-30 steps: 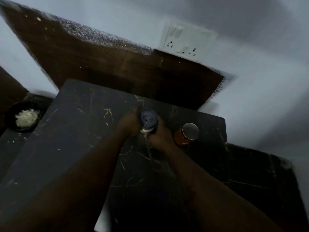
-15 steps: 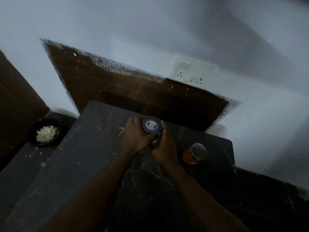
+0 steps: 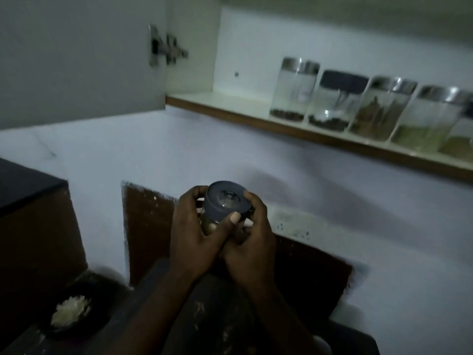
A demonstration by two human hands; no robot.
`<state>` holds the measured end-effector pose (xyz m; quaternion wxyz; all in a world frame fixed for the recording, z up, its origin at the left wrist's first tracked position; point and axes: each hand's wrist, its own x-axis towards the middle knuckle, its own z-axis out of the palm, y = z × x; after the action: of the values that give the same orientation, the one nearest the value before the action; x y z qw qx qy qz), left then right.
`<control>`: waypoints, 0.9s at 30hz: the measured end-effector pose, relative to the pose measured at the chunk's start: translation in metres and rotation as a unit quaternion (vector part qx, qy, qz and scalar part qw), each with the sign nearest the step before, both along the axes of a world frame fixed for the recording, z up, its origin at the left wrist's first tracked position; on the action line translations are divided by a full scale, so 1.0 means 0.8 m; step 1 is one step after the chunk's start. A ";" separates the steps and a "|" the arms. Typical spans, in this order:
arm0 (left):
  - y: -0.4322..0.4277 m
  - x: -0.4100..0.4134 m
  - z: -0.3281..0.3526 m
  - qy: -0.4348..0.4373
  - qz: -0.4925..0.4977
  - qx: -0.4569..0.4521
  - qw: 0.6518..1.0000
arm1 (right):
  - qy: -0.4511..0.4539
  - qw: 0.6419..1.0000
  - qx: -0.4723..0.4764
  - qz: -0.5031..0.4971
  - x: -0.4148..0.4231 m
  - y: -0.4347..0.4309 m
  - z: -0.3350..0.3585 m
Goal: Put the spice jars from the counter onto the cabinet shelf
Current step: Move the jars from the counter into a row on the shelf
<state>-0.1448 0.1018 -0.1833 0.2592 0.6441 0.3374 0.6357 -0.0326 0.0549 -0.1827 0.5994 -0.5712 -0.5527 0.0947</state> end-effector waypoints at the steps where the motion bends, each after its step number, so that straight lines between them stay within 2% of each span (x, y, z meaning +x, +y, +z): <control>1: 0.002 -0.005 0.024 -0.010 -0.002 0.021 1.000 | -0.007 1.000 0.023 0.003 -0.003 0.004 0.026; 7: 0.025 -0.010 0.166 -0.044 -0.001 0.113 0.993 | -0.058 0.988 0.146 -0.002 -0.007 0.042 0.184; 13: 0.079 0.015 0.262 -0.027 -0.045 0.102 0.993 | -0.093 0.985 0.145 -0.033 0.018 0.095 0.274; 17: 0.110 0.037 0.274 -0.042 -0.047 0.051 0.997 | -0.135 0.984 0.104 -0.049 0.032 0.132 0.286; 21: 0.133 0.047 0.256 0.006 -0.021 0.033 0.999 | -0.159 0.982 0.063 -0.075 0.046 0.153 0.274; 27: 0.148 0.055 0.243 0.077 0.079 0.039 0.993 | -0.204 0.961 0.102 -0.157 0.047 0.170 0.264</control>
<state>-0.1010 0.2202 0.0108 0.1556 0.6722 0.3811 0.6154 0.0049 0.1909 0.0287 0.5365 -0.5942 -0.5729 -0.1760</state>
